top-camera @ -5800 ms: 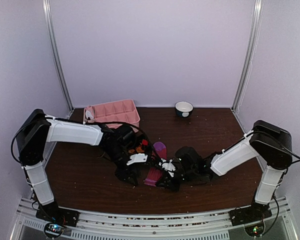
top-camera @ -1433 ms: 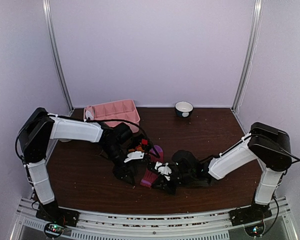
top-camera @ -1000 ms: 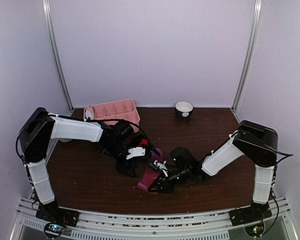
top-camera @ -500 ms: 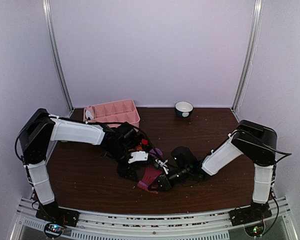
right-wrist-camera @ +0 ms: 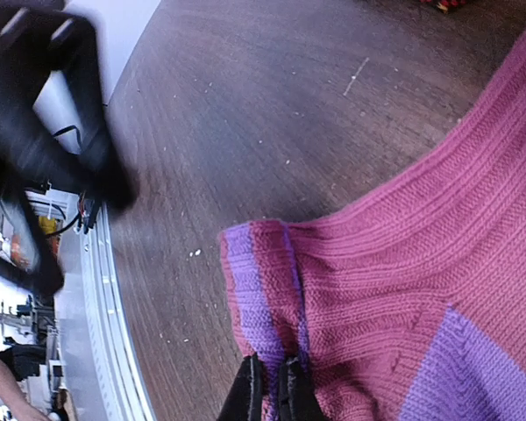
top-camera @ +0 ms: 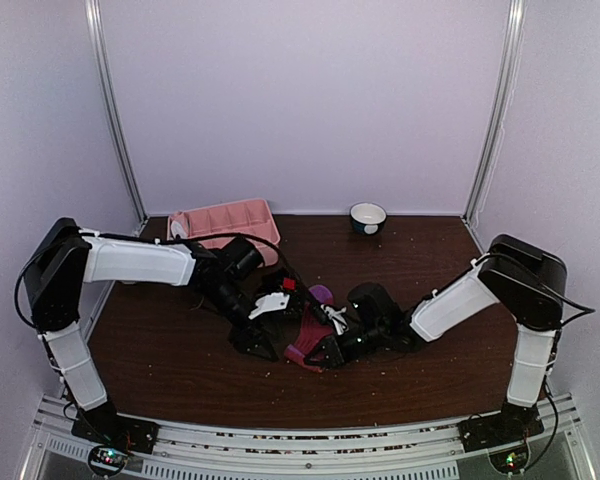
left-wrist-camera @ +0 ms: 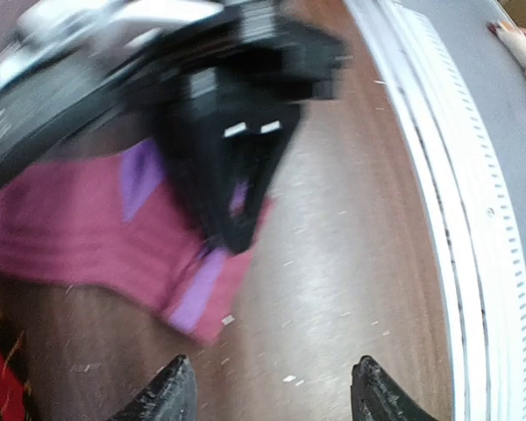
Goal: Roll the socks
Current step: Roll the sock at the center of the board.
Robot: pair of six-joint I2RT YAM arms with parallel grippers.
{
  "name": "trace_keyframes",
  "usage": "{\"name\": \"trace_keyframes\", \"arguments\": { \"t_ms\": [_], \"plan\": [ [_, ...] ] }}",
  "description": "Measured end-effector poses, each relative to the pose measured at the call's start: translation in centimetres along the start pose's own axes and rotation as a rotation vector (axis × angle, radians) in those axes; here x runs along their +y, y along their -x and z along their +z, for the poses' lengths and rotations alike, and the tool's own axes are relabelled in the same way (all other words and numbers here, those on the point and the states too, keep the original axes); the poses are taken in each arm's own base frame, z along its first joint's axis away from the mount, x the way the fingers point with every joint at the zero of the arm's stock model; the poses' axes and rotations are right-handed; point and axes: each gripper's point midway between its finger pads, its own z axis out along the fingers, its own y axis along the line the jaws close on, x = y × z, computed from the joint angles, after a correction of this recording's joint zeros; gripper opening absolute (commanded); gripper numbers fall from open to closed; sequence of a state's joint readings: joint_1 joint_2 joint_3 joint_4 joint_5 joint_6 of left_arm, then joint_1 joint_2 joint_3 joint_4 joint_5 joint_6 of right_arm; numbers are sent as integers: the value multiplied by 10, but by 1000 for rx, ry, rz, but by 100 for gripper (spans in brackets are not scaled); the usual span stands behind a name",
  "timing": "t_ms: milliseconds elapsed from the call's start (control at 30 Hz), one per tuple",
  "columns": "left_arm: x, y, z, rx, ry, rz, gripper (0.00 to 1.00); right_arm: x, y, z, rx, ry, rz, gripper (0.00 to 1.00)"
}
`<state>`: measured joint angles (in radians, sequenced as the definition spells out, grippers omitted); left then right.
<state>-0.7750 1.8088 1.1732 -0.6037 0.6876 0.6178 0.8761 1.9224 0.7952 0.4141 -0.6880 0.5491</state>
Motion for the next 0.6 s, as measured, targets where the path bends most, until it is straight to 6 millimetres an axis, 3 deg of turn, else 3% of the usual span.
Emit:
{"name": "trace_keyframes", "arguments": {
  "t_ms": [167, 267, 600],
  "plan": [
    [-33, 13, 21, 50, -37, 190, 59, -1, 0, 2, 23, 30, 81, 0],
    [-38, 11, 31, 92, -31, 268, 58, -1, 0, 3, 36, 55, 122, 0],
    [4, 1, 47, 185, 124, 366, 55, -1, -2, 4, 61, 103, 166, 0]
  ]
}}
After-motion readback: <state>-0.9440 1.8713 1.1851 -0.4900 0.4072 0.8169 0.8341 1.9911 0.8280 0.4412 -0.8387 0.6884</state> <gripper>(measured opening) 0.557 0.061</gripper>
